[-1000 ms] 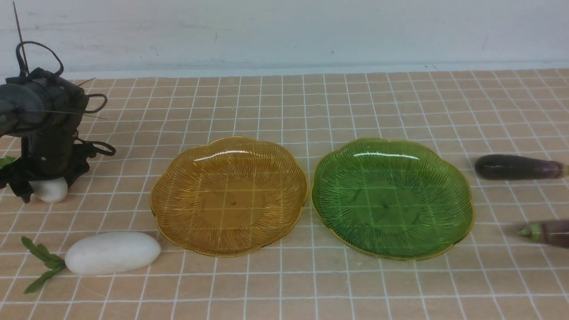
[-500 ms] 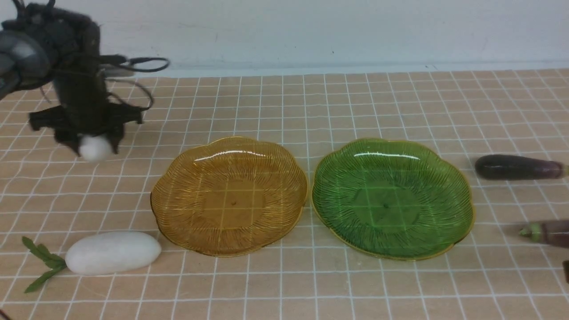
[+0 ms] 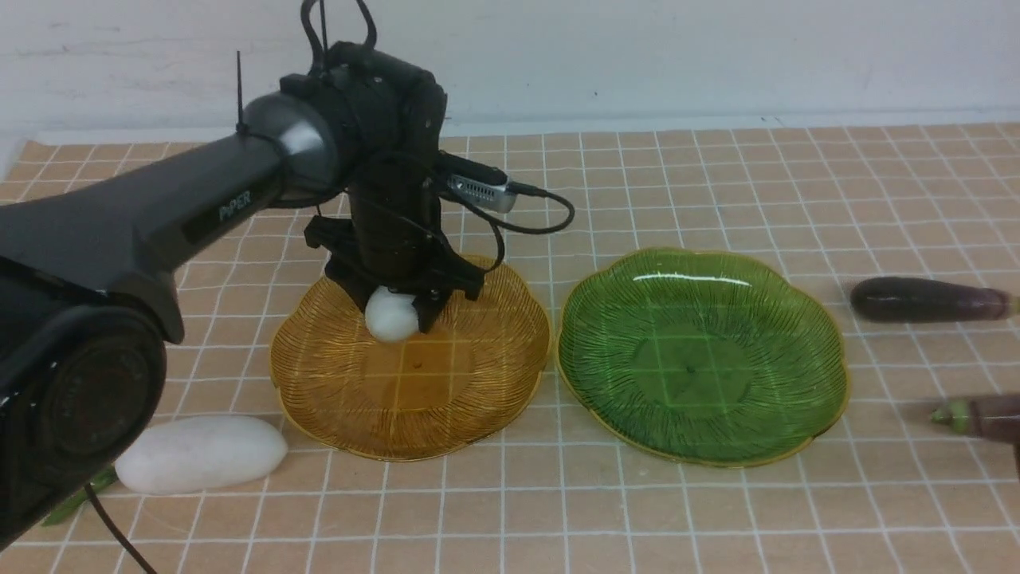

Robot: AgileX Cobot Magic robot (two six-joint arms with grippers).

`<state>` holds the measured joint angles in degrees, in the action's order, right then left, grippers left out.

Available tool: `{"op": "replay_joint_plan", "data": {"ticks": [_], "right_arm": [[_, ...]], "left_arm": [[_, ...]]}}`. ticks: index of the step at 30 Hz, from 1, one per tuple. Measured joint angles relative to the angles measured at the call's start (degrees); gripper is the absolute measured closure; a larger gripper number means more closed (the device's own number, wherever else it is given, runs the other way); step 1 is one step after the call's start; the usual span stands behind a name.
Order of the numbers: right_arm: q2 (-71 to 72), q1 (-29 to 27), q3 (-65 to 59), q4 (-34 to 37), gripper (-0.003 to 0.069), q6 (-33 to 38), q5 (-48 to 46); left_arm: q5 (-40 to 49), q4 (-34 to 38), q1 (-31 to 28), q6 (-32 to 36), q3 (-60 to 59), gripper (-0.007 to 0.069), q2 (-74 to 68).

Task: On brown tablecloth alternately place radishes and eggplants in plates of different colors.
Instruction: 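Pick up the white radish and place it in the left plate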

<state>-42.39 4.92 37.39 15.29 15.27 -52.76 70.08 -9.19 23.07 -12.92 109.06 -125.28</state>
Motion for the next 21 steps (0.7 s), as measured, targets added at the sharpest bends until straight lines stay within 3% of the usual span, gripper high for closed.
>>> {"op": "replay_joint_plan", "data": {"ticks": [4,8,10,14,21], "right_arm": [[0.00,0.00,0.00,0.00,0.0671,0.16,0.00],[0.00,0.00,0.00,0.00,0.0671,0.23,0.00],[0.00,0.00,0.00,0.00,0.0671,0.23,0.00],[0.00,0.00,0.00,0.13,0.0671,0.23,0.00],[0.00,0.00,0.00,0.40,0.0671,0.28,0.28]], "left_arm": [[0.02,0.29,0.00,2.92,0.11,0.0111,2.22],[-0.04,2.62,-0.45,10.40,-3.90,0.0416,9.63],[-0.10,2.69,-1.05,13.63,-8.33,0.0532,14.05],[-0.04,2.69,-4.83,17.10,-21.02,0.0613,22.72],[0.03,3.55,-11.86,12.92,-37.18,0.0606,30.13]]}}
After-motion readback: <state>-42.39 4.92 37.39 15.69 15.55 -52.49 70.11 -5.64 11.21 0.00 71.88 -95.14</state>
